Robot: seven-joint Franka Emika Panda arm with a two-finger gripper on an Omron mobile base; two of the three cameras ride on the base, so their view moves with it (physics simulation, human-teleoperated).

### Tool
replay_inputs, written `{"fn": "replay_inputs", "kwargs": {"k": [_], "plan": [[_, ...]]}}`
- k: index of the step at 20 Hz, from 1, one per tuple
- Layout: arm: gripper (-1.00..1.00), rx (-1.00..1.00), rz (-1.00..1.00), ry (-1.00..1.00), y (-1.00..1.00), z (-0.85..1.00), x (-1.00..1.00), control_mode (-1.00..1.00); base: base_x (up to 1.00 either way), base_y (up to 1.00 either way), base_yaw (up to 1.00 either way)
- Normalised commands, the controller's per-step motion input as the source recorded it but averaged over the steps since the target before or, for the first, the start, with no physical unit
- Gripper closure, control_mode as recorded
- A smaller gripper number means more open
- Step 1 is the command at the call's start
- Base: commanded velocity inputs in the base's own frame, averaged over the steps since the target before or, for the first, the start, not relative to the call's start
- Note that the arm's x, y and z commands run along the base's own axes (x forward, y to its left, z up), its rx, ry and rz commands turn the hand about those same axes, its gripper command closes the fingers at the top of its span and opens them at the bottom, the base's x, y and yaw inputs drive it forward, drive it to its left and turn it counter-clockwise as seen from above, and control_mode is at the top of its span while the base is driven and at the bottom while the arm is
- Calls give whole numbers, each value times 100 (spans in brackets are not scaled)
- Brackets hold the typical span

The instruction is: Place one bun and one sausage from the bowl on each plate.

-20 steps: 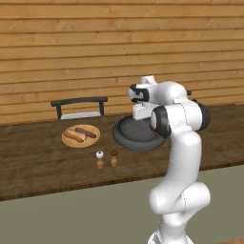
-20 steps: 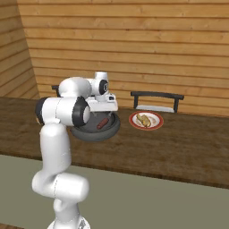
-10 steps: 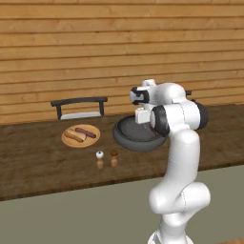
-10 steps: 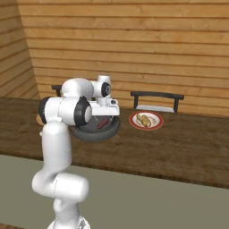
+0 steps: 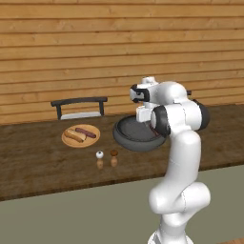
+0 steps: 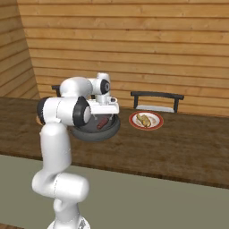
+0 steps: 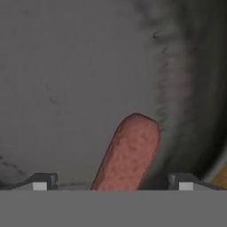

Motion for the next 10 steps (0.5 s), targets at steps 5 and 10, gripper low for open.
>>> {"fn": "replay_inputs", "kwargs": {"k": [5, 10], "plan": [[-100, 1, 6, 0, -3, -3, -58, -100, 0, 0, 0], [-100, 0, 7, 0, 9, -18, -4, -100, 0, 0, 0]]}}
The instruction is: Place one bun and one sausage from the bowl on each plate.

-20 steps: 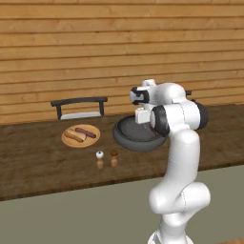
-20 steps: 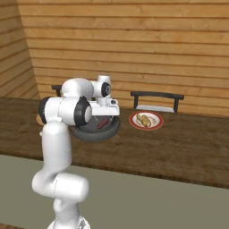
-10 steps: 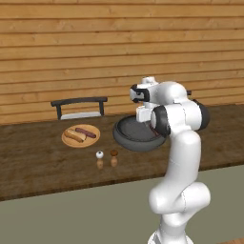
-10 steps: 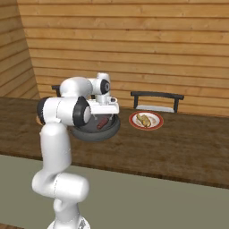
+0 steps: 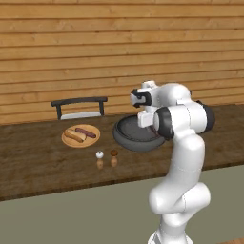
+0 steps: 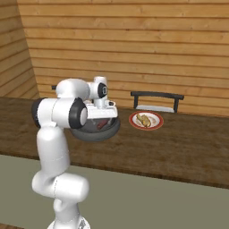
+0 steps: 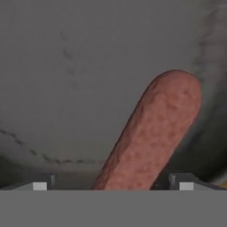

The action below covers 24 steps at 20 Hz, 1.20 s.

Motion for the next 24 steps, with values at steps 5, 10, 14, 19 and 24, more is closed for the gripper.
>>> {"fn": "replay_inputs", "kwargs": {"k": [5, 10, 14, 19, 24], "plan": [[-100, 0, 6, 4, 1, -14, -10, -100, 0, 0, 0], [100, 0, 5, 8, 1, -12, -9, -100, 0, 0, 0], [100, 0, 0, 3, 0, 0, 0, -100, 0, 0, 0], [100, 0, 0, 0, 0, 8, -14, -100, 0, 0, 0], [100, 2, 3, -5, -1, 77, -66, -100, 0, 0, 0]]}}
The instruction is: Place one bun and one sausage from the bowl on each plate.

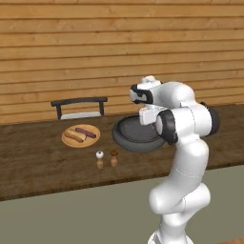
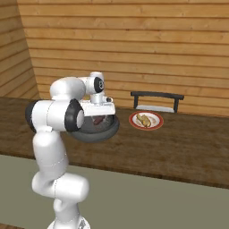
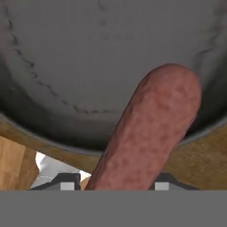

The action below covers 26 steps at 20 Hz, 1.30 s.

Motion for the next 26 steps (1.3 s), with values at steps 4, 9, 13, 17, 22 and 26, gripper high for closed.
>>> {"fn": "replay_inputs", "kwargs": {"k": [4, 9, 13, 17, 22, 26], "plan": [[100, 6, 8, -15, -18, 91, -89, -100, 0, 0, 0], [100, 6, 11, -13, -66, 14, -44, -100, 0, 0, 0], [100, 3, 14, -8, -73, 20, -4, -100, 0, 0, 0], [100, 4, 14, 0, -51, 48, 10, -100, 0, 0, 0], [100, 19, 4, -2, -68, 12, 48, -100, 0, 0, 0], [100, 24, 1, -3, -65, -1, 66, -100, 0, 0, 0]]}}
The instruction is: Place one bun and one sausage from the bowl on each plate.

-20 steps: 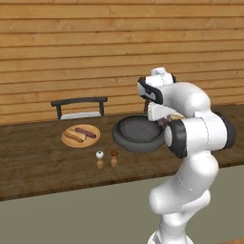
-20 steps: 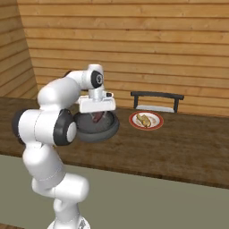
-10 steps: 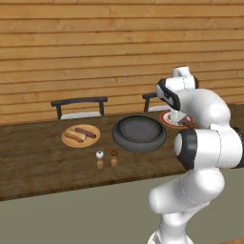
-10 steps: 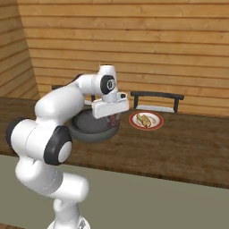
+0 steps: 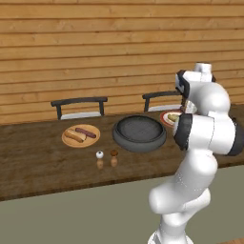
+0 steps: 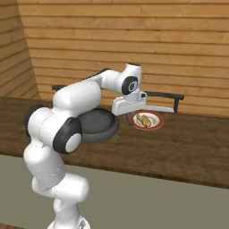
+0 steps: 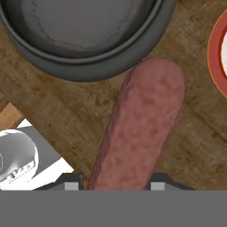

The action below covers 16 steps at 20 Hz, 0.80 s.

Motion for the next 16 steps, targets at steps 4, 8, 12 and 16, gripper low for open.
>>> {"fn": "replay_inputs", "kwargs": {"k": [4, 8, 12, 16], "plan": [[100, 10, 7, 0, -32, 0, 64, -100, 0, 0, 0], [100, 2, 12, 3, -6, -13, 19, -100, 0, 0, 0], [100, 0, 14, 3, 0, -21, 22, -100, 0, 0, 0], [100, 6, 17, 0, 0, -23, 41, -100, 0, 0, 0]]}}
